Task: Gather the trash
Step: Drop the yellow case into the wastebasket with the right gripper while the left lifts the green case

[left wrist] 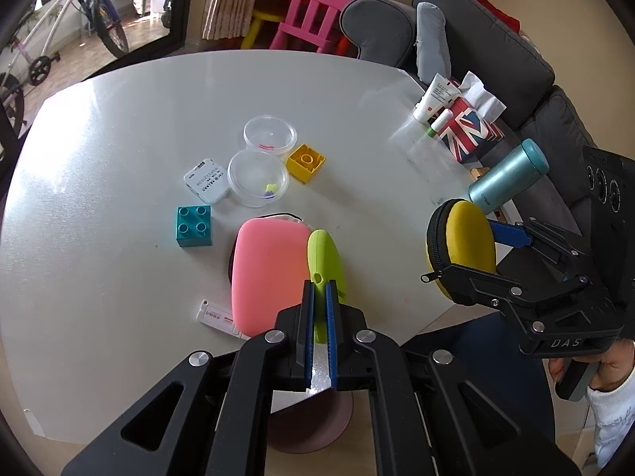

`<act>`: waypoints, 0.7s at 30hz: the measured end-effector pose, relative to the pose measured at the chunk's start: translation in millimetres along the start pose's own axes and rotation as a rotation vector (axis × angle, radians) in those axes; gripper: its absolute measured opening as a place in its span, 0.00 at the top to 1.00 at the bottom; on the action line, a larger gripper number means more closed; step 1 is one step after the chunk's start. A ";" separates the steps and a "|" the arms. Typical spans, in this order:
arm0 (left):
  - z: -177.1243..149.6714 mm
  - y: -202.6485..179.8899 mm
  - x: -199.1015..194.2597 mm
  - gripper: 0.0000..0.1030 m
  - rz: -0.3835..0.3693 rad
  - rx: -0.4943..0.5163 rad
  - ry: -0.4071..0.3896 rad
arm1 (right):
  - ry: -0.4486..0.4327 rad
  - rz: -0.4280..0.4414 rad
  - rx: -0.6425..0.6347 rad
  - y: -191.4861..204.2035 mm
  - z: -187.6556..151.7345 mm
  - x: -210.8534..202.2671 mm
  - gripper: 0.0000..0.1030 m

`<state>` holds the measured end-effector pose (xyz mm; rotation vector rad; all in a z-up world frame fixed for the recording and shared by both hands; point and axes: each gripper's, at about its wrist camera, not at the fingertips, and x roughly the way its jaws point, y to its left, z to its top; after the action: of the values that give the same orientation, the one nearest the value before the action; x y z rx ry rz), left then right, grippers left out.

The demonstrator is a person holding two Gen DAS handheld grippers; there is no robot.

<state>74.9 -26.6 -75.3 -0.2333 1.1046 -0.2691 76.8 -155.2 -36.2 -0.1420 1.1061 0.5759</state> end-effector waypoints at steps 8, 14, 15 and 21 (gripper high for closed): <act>-20.1 -12.6 -38.7 0.96 0.024 0.027 -0.031 | -0.007 0.025 -0.058 25.5 -12.7 -26.2 0.23; -47.9 -16.8 -63.6 0.96 0.057 0.041 -0.033 | 0.036 0.053 -0.111 51.5 -47.9 -38.9 0.23; -53.7 -17.0 -66.2 0.96 0.064 0.045 -0.030 | 0.047 0.057 -0.119 55.3 -54.8 -38.6 0.23; -88.8 -14.4 -76.2 0.95 0.094 0.049 -0.009 | 0.121 0.087 -0.145 70.4 -93.9 -29.1 0.23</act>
<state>-38.7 -19.8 -44.6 -0.1378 1.0960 -0.2106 -43.3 -142.6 -41.6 -0.2587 1.1921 0.7336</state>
